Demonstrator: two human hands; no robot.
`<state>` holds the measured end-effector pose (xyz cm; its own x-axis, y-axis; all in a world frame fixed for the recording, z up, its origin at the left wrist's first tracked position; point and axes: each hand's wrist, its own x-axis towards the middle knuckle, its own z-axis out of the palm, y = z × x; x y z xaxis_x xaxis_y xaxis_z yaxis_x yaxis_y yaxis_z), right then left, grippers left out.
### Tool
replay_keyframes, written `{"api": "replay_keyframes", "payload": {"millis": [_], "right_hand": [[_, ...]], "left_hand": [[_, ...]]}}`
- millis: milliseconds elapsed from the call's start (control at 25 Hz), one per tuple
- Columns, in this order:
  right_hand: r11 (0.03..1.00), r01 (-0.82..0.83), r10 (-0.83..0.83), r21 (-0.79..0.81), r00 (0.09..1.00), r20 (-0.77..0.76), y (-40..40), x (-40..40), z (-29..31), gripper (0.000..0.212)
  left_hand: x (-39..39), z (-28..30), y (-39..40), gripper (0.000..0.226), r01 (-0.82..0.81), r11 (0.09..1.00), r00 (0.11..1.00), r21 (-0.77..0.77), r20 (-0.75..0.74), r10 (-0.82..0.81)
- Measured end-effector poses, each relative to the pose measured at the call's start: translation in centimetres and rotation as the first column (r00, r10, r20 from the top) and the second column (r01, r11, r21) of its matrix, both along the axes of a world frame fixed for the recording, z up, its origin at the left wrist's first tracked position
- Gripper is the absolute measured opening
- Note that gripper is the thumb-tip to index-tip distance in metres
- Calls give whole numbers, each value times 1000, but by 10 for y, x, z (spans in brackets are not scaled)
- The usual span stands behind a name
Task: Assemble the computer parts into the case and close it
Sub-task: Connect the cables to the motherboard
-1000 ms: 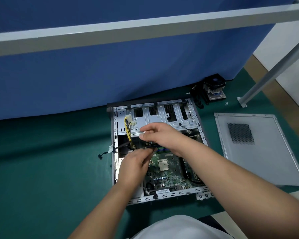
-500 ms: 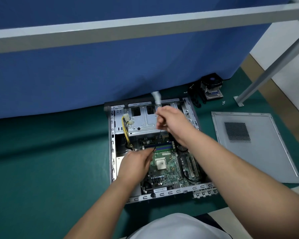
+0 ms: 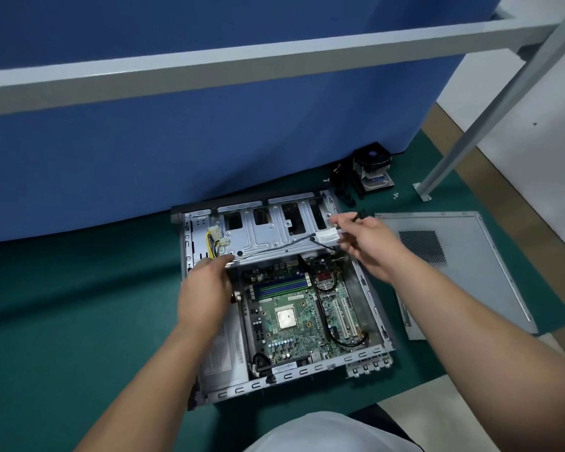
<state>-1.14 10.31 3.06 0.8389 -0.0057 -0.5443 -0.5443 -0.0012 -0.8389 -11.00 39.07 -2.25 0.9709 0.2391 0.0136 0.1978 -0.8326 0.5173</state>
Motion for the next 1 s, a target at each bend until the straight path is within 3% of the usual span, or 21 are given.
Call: {"api": "replay_keyframes", "payload": {"millis": [120,240,480,560,640,760,800,880,920,1000], "right_hand": [[997,27,-31,69,997,66,-9,-11,-7,12],[988,63,-83,144,986,142,-19,-16,-9,24],[992,-89,100,-93,988,122,-15,-26,-11,13],[967,-185,200,-176,977,72,-6,-30,-13,12],[947,-280,283,-159,959,-7,5,-35,-15,12],[944,-329,325,-24,941,-96,16,-42,-16,14],[946,-324,325,29,938,-118,18,-45,-16,15],[949,-297,311,107,938,-153,19,-48,-16,19],[952,-278,296,125,941,-165,19,-50,-17,22],[962,-234,256,141,953,-161,17,-52,-20,21]], "left_hand": [[-2,-5,1,50,-28,1000,1000,-1,4,28],[-6,-6,-1,50,-52,998,999,-35,8,53],[-19,8,-37,62,21,996,997,91,78,-28],[-24,14,-65,60,167,986,980,-26,110,-164],[-22,17,-91,51,222,956,975,-190,72,-212],[-14,17,-111,41,136,953,990,-270,-10,-144],[-12,17,-113,36,101,925,993,-367,-27,-119],[-6,21,-112,22,-33,754,996,-656,-82,-27],[-5,21,-111,16,-101,681,994,-725,-105,35],[-5,20,-109,13,-155,664,988,-731,-108,112]]}}
